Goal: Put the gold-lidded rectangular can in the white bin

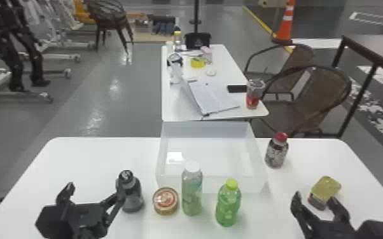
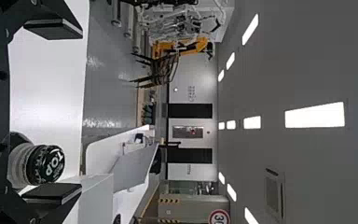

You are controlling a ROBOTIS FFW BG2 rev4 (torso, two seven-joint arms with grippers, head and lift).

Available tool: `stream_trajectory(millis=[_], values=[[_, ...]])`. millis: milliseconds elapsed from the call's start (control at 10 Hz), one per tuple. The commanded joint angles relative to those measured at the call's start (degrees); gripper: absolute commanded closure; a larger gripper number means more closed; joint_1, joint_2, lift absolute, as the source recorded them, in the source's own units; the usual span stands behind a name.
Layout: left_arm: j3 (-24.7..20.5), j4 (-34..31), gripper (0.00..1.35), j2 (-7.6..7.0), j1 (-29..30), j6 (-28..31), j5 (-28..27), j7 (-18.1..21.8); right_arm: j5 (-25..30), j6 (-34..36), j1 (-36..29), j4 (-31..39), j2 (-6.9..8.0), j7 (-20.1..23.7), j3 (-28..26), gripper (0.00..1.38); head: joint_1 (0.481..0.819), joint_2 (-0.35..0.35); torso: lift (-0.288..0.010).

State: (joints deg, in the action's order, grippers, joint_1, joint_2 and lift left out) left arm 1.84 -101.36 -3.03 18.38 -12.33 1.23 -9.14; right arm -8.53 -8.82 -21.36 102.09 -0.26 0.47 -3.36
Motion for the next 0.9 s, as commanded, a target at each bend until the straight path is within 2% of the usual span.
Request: stream_trajectory(millis=[0, 200, 600, 800], values=[[-0.1, 0.0, 0.15, 0.05, 0.1, -0.2, 0.0, 0.0, -0.6, -4.1, 0.1, -2.1, 0.0, -2.5, -0.2, 0.43, 0.549, 0.0, -0.1], [-0.2, 0.1, 0.15, 0.13, 0.2, -0.5, 0.0, 0.0, -2.4, -7.2, 0.4, -5.8, 0.0, -6.2, -1.1, 0.42, 0.549, 0.0, -0.1], [-0.3, 0.1, 0.15, 0.22, 0.4, -0.8, 0.0, 0.0, -2.2, -9.5, 4.5, -13.6, -0.62, -9.9, -2.9, 0.35, 0.549, 0.0, -0.1], [-0.4, 0.1, 0.15, 0.31, 0.4, -0.9, 0.0, 0.0, -4.5, -9.5, 6.9, -17.3, -1.41, -11.4, -2.8, 0.26, 0.549, 0.0, -0.1]])
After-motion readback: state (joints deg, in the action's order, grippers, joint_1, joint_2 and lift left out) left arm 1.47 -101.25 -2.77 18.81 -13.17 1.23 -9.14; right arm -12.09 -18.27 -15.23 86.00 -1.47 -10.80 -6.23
